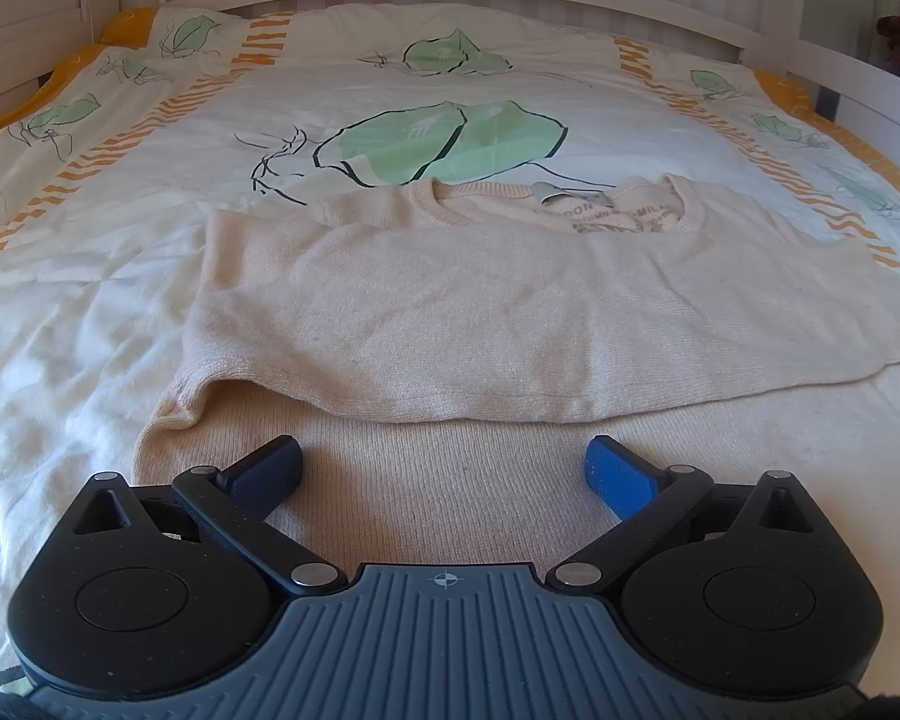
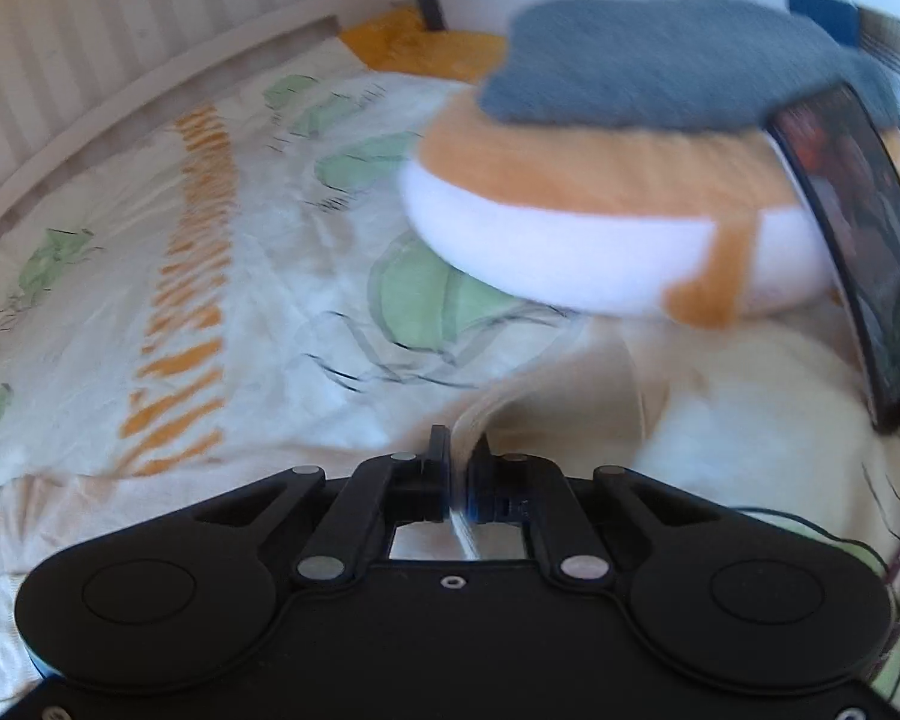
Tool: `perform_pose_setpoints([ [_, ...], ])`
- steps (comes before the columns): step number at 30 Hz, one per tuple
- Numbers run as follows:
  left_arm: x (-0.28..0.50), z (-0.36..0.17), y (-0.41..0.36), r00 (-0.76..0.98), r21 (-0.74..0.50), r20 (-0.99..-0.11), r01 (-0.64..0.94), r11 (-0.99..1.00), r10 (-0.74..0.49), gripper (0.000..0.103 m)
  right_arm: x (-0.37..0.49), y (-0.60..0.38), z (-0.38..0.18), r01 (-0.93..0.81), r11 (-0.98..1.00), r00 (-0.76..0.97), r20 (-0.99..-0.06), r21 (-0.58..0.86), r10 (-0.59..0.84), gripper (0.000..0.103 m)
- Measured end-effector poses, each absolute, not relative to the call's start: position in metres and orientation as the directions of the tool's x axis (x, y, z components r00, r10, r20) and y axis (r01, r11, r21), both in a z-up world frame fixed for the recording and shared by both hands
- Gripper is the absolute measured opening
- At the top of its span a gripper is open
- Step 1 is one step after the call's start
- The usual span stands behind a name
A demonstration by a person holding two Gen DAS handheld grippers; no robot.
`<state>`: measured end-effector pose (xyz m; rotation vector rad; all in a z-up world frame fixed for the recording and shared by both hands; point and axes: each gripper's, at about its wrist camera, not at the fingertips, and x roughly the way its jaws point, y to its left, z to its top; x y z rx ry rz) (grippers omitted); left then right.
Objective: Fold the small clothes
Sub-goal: 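Close the right gripper on the other sleeve and lift it, then lay the sleeve across the sweater body and open the right gripper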
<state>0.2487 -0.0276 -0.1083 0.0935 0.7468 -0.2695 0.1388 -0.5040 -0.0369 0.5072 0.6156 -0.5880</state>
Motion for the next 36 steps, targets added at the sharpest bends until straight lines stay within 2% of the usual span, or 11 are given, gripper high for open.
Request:
perform_pose_setpoints([
  [5,0.249,-0.109,-0.028,0.702,-0.012,-0.681,0.275,0.961,-0.209,0.103,0.169,-0.441,0.002,0.458,0.852,0.786,-0.564,0.255,-0.254,0.013],
  [10,0.249,-0.108,-0.027,0.702,-0.015,-0.680,0.275,0.961,-0.211,0.103,0.197,-0.353,0.022,0.210,0.947,0.861,-0.505,0.244,-0.061,0.013],
  [14,0.249,-0.107,-0.027,0.703,-0.019,-0.679,0.274,0.962,-0.214,0.103,0.212,-0.287,0.007,0.049,0.976,0.857,-0.511,0.213,0.069,0.013],
  [17,0.249,-0.108,-0.027,0.703,-0.023,-0.678,0.273,0.962,-0.216,0.102,0.222,-0.248,-0.019,-0.021,0.983,0.820,-0.560,0.181,0.120,0.014],
  [19,0.249,-0.108,-0.027,0.703,-0.026,-0.677,0.273,0.962,-0.217,0.102,0.224,-0.230,-0.037,-0.052,0.984,0.794,-0.590,0.171,0.145,0.018],
  [20,0.249,-0.108,-0.026,0.703,-0.027,-0.677,0.273,0.962,-0.219,0.102,0.223,-0.223,-0.045,-0.065,0.986,0.782,-0.606,0.156,0.148,0.024],
  [21,0.249,-0.108,-0.026,0.703,-0.028,-0.676,0.273,0.962,-0.219,0.102,0.219,-0.217,-0.050,-0.078,0.986,0.770,-0.619,0.145,0.152,0.041],
  [23,0.249,-0.108,-0.026,0.703,-0.028,-0.676,0.273,0.962,-0.219,0.102,0.211,-0.212,-0.054,-0.099,0.984,0.757,-0.631,0.146,0.170,0.056],
  [28,0.250,-0.108,-0.026,0.702,-0.028,-0.678,0.273,0.962,-0.219,0.102,0.188,-0.222,-0.049,-0.075,0.983,0.751,-0.639,0.165,0.164,0.062],
  [32,0.250,-0.108,-0.026,0.702,-0.023,-0.679,0.273,0.962,-0.216,0.103,0.173,-0.233,-0.039,-0.047,0.968,0.757,-0.624,0.247,0.196,0.066],
  [36,0.251,-0.107,-0.026,0.697,-0.027,-0.683,0.275,0.961,-0.219,0.102,0.183,-0.236,-0.038,0.039,0.956,0.770,-0.618,0.292,0.157,0.074],
])
